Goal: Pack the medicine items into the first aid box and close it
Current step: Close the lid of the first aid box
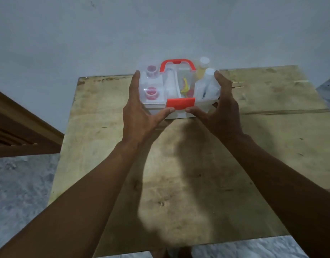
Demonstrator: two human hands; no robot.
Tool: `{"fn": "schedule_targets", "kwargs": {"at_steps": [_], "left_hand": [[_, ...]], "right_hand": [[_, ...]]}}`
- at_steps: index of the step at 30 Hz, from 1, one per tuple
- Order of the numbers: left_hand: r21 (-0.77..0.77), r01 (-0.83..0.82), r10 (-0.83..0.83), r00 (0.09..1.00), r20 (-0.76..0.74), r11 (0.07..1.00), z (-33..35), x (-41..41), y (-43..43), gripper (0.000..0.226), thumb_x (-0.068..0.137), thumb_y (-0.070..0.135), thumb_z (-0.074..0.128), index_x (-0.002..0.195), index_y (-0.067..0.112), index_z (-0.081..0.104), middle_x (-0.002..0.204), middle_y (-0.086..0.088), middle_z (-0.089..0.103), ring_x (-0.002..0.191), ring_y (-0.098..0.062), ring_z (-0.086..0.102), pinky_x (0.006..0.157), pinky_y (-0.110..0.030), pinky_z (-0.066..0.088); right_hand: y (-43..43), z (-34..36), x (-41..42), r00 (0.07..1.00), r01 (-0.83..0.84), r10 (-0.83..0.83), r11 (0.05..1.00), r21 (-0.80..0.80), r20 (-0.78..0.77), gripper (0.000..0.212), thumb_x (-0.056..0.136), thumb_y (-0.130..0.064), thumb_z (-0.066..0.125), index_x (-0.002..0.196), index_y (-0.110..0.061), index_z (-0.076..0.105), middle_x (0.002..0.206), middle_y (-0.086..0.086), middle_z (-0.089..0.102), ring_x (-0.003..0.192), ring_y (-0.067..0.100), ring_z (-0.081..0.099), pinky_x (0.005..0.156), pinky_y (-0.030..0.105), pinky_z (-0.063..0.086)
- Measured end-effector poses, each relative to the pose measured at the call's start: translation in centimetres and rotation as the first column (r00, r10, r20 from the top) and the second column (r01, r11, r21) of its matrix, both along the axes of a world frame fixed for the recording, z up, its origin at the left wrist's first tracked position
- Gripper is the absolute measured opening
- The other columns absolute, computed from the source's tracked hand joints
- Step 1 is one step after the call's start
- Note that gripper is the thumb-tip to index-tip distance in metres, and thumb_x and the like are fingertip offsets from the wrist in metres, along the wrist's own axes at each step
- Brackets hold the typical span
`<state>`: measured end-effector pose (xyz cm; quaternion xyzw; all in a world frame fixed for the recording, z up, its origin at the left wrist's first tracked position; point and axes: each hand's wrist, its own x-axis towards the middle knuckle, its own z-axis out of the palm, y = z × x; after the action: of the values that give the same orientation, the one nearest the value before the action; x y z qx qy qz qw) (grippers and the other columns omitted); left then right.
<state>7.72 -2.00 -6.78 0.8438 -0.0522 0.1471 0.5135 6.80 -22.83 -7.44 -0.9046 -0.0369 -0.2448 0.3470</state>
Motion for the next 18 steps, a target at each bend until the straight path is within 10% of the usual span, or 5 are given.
{"fn": "schedule_targets", "kwargs": {"at_steps": [12, 18], "left_hand": [[0.002, -0.024, 0.024, 1.000, -0.020, 1.000, -0.31, -0.20, -0.22, 0.110, 0.067, 0.047, 0.084, 0.153, 0.019, 0.020, 0.152, -0.006, 0.042, 0.132, -0.022, 0.051, 0.105, -0.041, 0.049], [0.006, -0.022, 0.022, 0.995, -0.097, 1.000, 0.42, -0.53, -0.37, 0.121, 0.065, 0.051, 0.083, 0.155, 0.025, 0.007, 0.152, -0.005, 0.043, 0.131, -0.023, 0.052, 0.103, -0.043, 0.050]], "right_hand": [[0.46, 0.20, -0.21, 0.999, 0.050, -0.050, 0.999, 0.007, 0.013, 0.104, 0.071, -0.071, 0.069, 0.145, -0.005, 0.038, 0.147, 0.014, 0.049, 0.130, 0.030, 0.055, 0.094, 0.050, 0.057], [0.37, 0.77, -0.22, 0.998, 0.045, -0.043, 0.998, 0.046, -0.034, 0.101, 0.064, -0.047, 0.089, 0.140, -0.018, 0.028, 0.145, 0.011, 0.048, 0.127, 0.029, 0.055, 0.092, 0.047, 0.058]]}}
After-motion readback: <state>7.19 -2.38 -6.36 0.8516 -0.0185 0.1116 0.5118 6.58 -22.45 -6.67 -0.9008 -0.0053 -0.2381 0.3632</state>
